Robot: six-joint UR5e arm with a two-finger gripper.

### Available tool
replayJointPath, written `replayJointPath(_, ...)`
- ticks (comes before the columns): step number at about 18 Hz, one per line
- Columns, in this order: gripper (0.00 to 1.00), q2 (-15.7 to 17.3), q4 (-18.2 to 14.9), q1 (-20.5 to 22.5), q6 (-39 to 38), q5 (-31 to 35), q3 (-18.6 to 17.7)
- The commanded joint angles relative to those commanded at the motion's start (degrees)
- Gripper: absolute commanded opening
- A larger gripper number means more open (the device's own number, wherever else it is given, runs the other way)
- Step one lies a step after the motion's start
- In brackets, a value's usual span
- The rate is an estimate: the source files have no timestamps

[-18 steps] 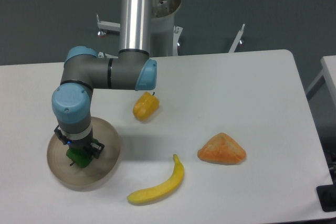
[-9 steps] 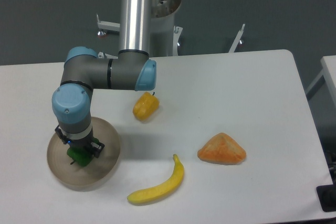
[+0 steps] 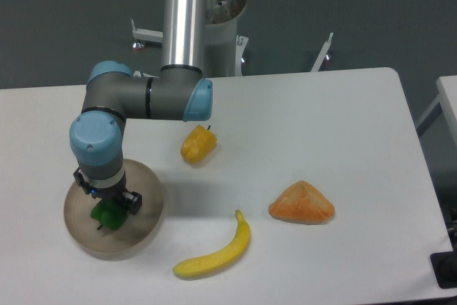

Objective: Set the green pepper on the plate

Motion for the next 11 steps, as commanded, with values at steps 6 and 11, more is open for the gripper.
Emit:
replayJointPath(6, 1.0, 2.8, -0.7, 3.6, 7.6, 4.9, 0.3)
replayJointPath(11, 1.0, 4.0, -0.5, 9.1, 15.1, 7.7, 0.4)
